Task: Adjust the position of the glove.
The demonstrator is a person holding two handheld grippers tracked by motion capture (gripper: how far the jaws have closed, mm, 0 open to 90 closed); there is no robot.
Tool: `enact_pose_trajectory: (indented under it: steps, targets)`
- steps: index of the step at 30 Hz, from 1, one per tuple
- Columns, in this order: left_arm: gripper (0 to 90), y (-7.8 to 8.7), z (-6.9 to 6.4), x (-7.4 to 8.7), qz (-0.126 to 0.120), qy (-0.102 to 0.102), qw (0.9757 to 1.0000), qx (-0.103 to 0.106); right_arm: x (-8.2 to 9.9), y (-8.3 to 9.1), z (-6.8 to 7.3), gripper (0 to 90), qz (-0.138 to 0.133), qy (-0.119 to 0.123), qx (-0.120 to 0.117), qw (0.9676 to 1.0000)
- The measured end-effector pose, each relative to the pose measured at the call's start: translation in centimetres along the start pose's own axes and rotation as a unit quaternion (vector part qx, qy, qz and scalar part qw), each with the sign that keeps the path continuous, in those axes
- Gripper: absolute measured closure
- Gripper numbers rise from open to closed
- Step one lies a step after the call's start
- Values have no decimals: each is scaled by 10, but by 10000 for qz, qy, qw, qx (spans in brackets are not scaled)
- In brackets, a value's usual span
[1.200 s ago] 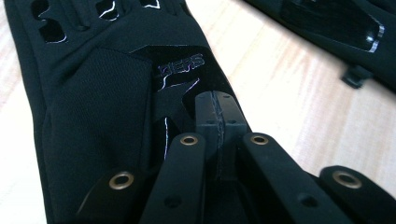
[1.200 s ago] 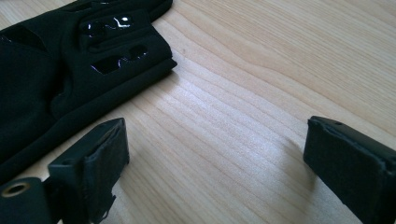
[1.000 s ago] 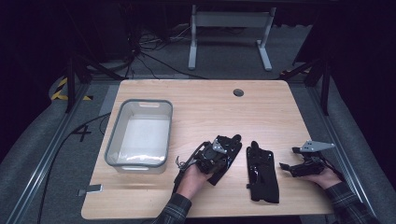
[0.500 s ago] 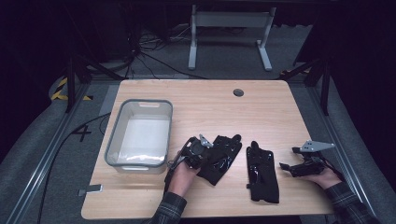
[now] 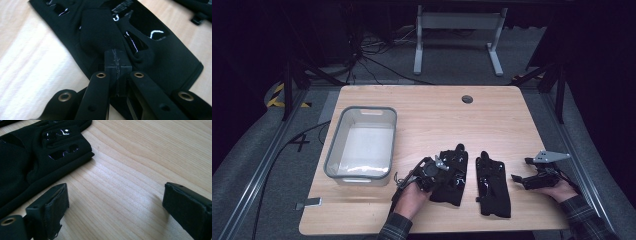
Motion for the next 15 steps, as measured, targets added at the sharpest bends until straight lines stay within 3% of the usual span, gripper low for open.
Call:
enact_pose_trajectory:
  steps: [9, 12, 15]
  targets:
    - [898, -2, -17, 1, 10, -267, 9994, 223, 0, 0, 0, 73, 1, 0, 5, 10000]
    - [896, -2, -19, 1, -5, -278, 9993, 243, 0, 0, 0, 73, 1, 1, 5, 10000]
    - [794, 3, -14, 2, -216, -56, 9995, 233, 0, 0, 0, 73, 0, 3, 1, 10000]
Point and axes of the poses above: each handheld gripper's, and its own axes: y roughly backward along the jaws, x roughly out of its underside, z roughly to its left, the point moved 2 cm from there along -y, roughly forward along the jaws, and after that the axes turned 9 degrees about z, right-handed, at the moved point
